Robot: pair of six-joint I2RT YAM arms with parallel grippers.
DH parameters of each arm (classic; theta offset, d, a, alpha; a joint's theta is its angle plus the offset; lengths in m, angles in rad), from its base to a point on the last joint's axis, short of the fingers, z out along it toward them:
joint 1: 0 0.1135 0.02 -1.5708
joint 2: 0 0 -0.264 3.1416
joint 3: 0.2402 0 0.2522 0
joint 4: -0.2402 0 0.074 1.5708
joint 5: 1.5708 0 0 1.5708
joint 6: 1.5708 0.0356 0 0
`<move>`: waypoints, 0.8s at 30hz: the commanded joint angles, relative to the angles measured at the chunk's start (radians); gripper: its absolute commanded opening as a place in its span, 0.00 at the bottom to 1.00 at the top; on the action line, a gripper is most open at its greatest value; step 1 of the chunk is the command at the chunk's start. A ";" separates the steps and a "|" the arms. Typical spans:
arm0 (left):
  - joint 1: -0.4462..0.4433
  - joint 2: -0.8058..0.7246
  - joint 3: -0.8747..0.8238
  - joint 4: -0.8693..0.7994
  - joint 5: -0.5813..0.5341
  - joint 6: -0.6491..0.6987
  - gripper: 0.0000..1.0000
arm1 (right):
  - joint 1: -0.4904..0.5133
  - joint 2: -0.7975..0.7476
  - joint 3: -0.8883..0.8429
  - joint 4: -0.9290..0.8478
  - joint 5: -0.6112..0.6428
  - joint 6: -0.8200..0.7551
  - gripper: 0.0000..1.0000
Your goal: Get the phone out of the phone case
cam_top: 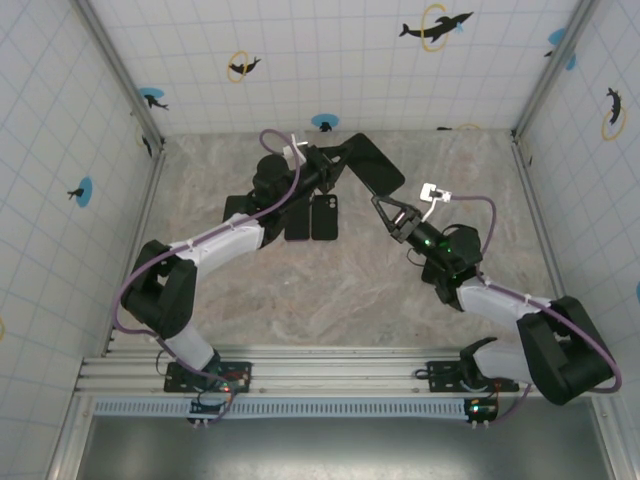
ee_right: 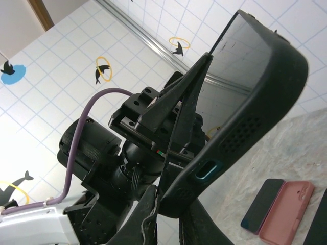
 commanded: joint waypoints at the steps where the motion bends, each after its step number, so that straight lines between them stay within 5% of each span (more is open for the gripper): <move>1: -0.019 -0.097 0.006 0.099 0.067 -0.071 0.00 | -0.036 0.000 0.009 -0.134 0.036 -0.089 0.11; 10: -0.019 -0.088 0.020 0.139 0.096 -0.119 0.00 | -0.044 -0.034 0.062 -0.433 0.054 -0.344 0.10; 16: -0.019 -0.090 0.024 0.096 0.106 -0.074 0.00 | -0.063 -0.058 0.064 -0.413 0.019 -0.342 0.11; 19: -0.015 -0.084 0.040 0.053 0.123 -0.012 0.00 | -0.067 -0.074 0.060 -0.364 -0.039 -0.336 0.18; 24: 0.013 -0.083 0.073 -0.073 0.160 0.156 0.00 | -0.091 -0.103 0.086 -0.404 -0.149 -0.412 0.43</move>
